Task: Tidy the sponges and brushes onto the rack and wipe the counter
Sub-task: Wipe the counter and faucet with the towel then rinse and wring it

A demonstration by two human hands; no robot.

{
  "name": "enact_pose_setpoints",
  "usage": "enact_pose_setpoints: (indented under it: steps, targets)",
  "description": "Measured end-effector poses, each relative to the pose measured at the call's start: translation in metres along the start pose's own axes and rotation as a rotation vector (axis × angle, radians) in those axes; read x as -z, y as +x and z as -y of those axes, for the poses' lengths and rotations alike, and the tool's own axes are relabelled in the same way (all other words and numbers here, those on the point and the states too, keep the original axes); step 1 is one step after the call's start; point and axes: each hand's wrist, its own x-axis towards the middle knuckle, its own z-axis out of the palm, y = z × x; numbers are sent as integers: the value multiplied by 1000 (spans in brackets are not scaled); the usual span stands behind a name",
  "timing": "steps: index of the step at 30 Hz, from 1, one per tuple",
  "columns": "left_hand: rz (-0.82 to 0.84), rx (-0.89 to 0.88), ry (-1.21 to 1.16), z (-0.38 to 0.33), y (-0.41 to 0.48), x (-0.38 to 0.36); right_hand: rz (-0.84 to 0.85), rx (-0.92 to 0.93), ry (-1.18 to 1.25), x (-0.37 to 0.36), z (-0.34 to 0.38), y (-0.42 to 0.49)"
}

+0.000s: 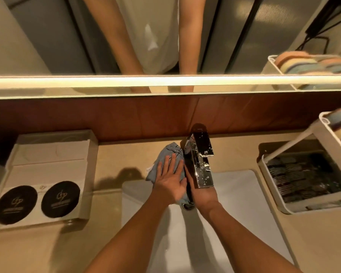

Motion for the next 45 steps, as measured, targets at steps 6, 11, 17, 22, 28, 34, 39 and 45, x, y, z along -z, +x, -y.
enact_pose_setpoints:
  steps: [6, 11, 17, 22, 28, 34, 39, 45]
  targets:
    - [-100, 3, -305, -48, -21, 4, 99, 191, -222, 61, -2, 22]
    - [19, 275, -729, -91, -26, -6, 114, 319, -470, 84, -38, 41]
    - [68, 246, -527, -143, -3, -9, 82, 355, -461, 98, -70, 57]
    - [16, 282, -419, -166, 21, -16, 68, 323, -386, 101, -86, 73]
    - [-12, 316, -240, -175, 49, -24, 20, 347, -312, 98, -102, 95]
    - [-99, 328, -241, -173, 92, -37, -46, 324, -360, 90, -118, 134]
    - [-87, 322, -116, -170, 112, -44, -84, 290, -438, 87, -119, 144]
    - [-12, 289, -21, -162, 123, -44, -119, 261, -555, 78, -127, 138]
